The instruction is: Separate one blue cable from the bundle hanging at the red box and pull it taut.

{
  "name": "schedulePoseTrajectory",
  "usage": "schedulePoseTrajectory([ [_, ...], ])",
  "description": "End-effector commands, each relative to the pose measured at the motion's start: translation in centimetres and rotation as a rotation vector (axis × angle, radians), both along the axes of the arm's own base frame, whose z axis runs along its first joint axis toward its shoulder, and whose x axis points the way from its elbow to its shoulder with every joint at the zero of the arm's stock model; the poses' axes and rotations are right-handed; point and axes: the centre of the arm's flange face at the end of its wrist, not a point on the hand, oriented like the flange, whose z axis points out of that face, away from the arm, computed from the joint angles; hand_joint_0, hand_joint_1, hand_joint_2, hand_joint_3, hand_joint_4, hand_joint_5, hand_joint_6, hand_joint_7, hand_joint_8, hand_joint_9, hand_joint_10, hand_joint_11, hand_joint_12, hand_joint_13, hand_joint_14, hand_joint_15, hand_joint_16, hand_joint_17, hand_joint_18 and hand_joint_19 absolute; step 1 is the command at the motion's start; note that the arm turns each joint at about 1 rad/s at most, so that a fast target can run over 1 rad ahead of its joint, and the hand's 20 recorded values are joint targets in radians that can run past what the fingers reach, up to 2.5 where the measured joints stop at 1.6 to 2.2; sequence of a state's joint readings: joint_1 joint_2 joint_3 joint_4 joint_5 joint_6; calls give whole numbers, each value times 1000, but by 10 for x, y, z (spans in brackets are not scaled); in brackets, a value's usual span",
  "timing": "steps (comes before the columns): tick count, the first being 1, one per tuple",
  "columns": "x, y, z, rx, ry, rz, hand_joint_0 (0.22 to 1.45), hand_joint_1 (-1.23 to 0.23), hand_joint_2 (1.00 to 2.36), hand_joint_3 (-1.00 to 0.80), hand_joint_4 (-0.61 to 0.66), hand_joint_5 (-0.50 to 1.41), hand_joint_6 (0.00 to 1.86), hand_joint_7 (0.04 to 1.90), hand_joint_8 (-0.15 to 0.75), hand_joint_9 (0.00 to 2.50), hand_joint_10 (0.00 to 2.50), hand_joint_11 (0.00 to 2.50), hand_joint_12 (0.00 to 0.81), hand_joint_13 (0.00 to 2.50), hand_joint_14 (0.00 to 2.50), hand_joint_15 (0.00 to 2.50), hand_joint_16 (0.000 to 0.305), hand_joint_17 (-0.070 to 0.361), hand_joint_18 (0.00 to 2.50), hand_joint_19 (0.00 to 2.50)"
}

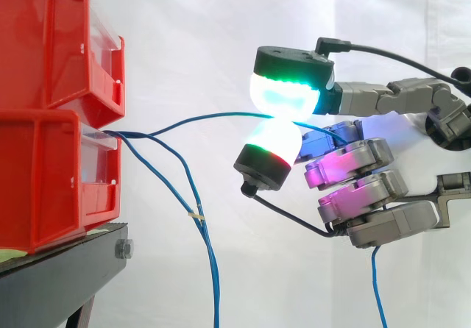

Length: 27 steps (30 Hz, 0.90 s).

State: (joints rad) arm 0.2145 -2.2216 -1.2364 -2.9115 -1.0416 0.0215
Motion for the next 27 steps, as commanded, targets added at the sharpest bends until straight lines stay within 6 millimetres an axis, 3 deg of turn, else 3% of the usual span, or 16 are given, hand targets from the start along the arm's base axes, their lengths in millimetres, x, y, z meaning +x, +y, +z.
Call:
schedulePoseTrajectory([
  [1,0,0,-1,0,1,0,683,-755,1014,116,-219,-148,941,1358,216,1108,2500,1754,340,1061,2500,1956,43,97,1621,2214],
  [6,0,0,-1,0,1,0,685,-756,1014,131,-218,-146,938,1374,217,1119,2500,1731,350,1074,2500,1978,45,100,1646,2223],
  [11,0,-1,0,0,0,-1,688,-761,1015,133,-211,-145,935,1397,223,1135,2500,1873,358,1085,2500,2000,46,104,1658,2237],
  [27,0,0,0,0,0,0,687,-764,1018,139,-201,-145,930,1422,238,1155,2500,1850,362,1097,2500,2021,45,101,1669,2256],
])
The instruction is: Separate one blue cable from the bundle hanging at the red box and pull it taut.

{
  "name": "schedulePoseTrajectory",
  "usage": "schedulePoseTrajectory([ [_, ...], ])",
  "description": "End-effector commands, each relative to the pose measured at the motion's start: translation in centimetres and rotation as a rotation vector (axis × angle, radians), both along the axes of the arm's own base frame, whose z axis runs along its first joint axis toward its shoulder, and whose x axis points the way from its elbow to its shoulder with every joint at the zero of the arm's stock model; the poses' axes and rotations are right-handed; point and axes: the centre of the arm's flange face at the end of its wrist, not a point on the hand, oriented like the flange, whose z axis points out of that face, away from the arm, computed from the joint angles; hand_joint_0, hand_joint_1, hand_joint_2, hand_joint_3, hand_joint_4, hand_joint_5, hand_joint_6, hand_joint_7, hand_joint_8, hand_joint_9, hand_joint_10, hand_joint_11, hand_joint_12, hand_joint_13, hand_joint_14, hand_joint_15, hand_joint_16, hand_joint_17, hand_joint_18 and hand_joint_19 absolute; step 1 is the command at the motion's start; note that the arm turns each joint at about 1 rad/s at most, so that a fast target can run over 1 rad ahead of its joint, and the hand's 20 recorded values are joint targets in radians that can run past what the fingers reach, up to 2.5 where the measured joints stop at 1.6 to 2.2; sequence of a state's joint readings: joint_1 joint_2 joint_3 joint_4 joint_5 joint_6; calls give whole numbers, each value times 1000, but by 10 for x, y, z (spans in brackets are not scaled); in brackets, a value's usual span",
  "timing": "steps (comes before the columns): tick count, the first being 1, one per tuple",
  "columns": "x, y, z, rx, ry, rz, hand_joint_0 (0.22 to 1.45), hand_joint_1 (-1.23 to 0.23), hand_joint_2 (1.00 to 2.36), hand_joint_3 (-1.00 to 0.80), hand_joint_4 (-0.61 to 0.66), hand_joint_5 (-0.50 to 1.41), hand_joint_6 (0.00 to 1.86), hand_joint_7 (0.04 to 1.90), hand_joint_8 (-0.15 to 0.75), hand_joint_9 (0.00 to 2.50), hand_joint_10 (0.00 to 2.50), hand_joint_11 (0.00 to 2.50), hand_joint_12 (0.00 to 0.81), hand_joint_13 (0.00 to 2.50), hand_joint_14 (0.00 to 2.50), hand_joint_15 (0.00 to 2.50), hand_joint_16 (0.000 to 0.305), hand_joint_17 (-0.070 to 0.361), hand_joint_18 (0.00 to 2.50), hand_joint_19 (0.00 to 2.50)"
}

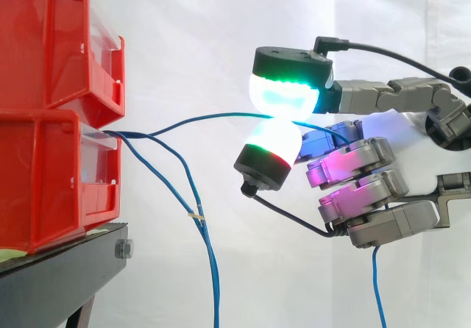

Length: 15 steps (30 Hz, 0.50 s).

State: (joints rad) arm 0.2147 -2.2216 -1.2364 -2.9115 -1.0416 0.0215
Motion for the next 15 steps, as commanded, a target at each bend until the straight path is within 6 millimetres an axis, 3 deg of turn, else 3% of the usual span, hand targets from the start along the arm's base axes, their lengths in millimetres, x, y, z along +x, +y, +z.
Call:
schedulePoseTrajectory([
  [1,0,0,0,0,0,0,687,-764,1017,139,-198,-145,929,1427,244,1157,2500,1881,366,1102,2500,2028,46,103,1680,2246],
  [15,0,0,0,0,1,0,686,-775,1017,140,-178,-142,924,1449,244,1183,2500,1890,363,1109,2500,2019,46,104,1692,2201],
])
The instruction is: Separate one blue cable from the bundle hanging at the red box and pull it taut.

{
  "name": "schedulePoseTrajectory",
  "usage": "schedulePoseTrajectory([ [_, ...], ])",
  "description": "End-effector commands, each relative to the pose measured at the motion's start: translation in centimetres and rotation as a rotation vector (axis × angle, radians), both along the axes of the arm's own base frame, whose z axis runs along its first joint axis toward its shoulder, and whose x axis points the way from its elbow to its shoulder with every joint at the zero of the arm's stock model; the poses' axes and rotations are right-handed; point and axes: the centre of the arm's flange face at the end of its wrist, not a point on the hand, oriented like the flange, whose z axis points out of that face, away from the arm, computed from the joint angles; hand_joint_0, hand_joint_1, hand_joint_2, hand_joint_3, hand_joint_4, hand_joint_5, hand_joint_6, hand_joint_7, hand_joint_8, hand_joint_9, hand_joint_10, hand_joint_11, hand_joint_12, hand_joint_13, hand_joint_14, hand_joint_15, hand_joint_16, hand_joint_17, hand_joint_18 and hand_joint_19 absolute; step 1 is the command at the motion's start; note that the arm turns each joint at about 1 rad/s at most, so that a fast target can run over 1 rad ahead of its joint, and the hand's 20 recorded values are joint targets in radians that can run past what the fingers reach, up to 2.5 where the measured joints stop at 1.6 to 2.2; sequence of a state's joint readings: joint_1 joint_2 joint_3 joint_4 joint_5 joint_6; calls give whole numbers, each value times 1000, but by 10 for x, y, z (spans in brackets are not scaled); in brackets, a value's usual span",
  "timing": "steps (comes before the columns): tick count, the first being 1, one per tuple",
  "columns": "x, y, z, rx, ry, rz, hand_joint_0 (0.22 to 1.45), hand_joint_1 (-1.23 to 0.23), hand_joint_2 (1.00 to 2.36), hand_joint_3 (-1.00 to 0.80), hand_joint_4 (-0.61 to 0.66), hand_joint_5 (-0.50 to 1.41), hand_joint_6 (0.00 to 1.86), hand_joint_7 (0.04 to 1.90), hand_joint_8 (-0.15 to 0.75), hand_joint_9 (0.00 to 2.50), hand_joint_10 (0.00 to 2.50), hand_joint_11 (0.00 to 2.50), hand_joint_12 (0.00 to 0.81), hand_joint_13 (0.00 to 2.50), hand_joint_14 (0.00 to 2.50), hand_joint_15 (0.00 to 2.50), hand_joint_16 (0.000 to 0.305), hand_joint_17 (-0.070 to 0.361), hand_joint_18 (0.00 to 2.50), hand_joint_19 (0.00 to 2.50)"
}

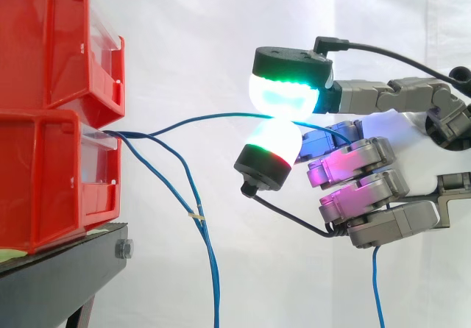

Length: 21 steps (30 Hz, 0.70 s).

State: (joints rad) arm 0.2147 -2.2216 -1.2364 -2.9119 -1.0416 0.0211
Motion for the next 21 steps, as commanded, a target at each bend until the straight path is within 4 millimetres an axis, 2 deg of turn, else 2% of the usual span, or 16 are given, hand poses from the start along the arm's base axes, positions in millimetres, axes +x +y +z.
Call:
schedulePoseTrajectory([
  [1,0,0,-1,0,1,0,687,-777,1017,140,-179,-142,924,1446,240,1183,2500,1923,362,1110,2500,1997,46,104,1693,2201],
  [21,0,0,0,0,1,0,687,-778,1017,144,-174,-140,923,1458,247,1189,2500,1906,370,1119,2500,1984,48,108,1698,2168],
])
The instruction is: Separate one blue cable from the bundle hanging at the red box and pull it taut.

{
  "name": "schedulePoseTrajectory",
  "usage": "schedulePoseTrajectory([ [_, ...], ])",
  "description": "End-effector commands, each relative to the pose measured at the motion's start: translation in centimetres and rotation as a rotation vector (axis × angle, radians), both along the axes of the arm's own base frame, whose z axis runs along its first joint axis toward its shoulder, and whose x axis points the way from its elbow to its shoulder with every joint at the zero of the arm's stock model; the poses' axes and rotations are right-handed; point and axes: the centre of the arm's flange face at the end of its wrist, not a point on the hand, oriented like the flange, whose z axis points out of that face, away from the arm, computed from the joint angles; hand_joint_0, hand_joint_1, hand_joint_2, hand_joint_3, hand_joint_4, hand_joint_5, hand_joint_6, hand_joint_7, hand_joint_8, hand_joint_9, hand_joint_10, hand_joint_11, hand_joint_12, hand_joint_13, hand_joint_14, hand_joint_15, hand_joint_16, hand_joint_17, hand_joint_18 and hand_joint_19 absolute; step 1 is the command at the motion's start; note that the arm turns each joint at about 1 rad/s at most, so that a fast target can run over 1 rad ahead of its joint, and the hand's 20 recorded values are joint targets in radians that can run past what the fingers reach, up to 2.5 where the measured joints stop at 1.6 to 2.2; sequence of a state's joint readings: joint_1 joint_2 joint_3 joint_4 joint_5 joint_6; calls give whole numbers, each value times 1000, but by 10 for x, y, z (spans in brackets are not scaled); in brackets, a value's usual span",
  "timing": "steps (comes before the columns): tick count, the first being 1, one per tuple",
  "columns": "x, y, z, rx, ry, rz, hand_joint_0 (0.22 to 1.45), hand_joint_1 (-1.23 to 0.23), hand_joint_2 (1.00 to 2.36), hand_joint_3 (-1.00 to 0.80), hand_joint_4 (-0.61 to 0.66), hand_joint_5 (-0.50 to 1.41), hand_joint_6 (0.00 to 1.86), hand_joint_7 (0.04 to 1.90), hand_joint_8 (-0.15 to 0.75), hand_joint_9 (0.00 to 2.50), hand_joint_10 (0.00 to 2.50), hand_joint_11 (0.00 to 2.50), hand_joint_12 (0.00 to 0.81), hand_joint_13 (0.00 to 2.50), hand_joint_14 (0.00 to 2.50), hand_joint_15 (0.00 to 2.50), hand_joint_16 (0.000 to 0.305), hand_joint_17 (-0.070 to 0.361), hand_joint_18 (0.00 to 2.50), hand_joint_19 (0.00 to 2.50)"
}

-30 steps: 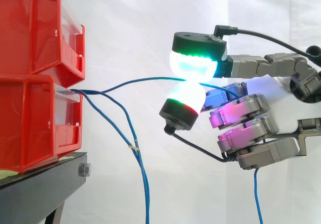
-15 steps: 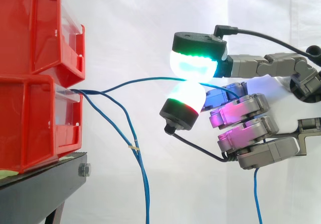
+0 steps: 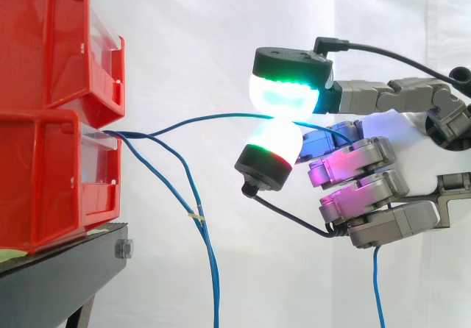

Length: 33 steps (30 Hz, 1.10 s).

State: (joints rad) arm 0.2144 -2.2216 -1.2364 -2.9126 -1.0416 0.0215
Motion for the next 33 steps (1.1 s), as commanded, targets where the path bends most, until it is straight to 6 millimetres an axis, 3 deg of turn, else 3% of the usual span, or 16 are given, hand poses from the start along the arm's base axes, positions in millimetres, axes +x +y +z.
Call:
schedulePoseTrajectory([
  [1,0,0,0,0,0,0,686,-776,1017,148,-174,-140,923,1460,247,1189,2500,1913,363,1121,2500,1969,47,106,1697,2175],
  [33,0,0,0,0,0,0,686,-772,1017,152,-177,-140,923,1469,247,1191,2500,1920,374,1139,2500,1977,47,106,1707,2129],
])
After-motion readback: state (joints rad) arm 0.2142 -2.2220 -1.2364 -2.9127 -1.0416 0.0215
